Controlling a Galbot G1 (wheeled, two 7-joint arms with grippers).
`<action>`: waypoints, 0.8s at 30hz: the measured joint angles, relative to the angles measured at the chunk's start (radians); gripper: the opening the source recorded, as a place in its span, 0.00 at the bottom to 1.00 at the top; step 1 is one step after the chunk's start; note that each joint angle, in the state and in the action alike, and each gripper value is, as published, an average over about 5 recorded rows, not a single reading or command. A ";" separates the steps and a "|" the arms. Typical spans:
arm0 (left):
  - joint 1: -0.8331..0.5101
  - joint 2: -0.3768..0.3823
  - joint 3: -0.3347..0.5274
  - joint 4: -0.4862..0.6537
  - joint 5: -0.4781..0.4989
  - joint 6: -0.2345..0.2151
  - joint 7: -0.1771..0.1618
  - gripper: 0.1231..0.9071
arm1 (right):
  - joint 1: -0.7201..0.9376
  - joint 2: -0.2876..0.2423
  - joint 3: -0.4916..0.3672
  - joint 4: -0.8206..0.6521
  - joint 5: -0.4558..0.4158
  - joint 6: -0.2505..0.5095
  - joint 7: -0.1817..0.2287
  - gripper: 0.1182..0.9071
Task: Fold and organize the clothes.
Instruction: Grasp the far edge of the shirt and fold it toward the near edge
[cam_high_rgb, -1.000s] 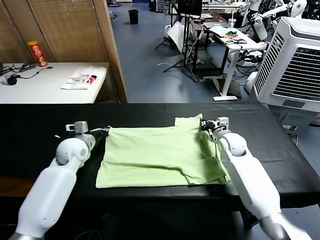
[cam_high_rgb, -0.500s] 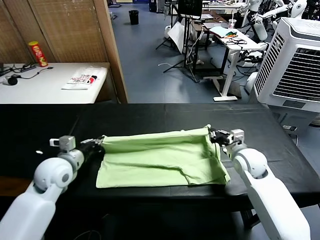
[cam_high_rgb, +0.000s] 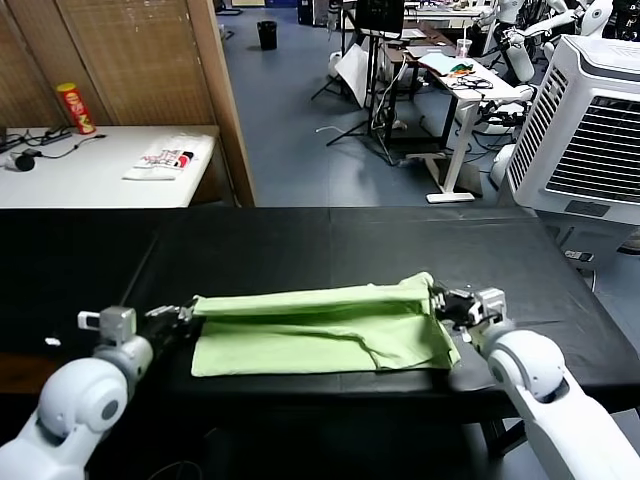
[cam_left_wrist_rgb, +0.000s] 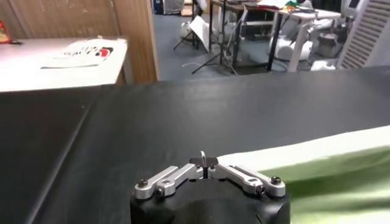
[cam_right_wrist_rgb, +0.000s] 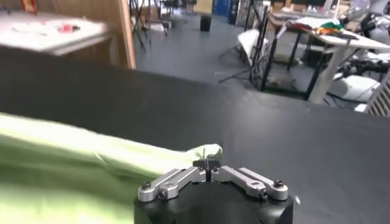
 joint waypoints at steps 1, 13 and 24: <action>0.012 -0.002 -0.004 -0.004 0.001 0.003 -0.002 0.00 | -0.008 -0.001 0.002 0.004 -0.001 -0.005 0.002 0.00; 0.094 -0.032 -0.007 -0.014 0.033 0.021 0.008 0.02 | -0.062 0.008 0.028 0.041 0.003 -0.007 0.018 0.04; 0.100 -0.043 -0.042 -0.053 -0.018 0.022 0.016 0.67 | -0.056 0.019 0.111 0.062 0.047 0.005 0.043 0.73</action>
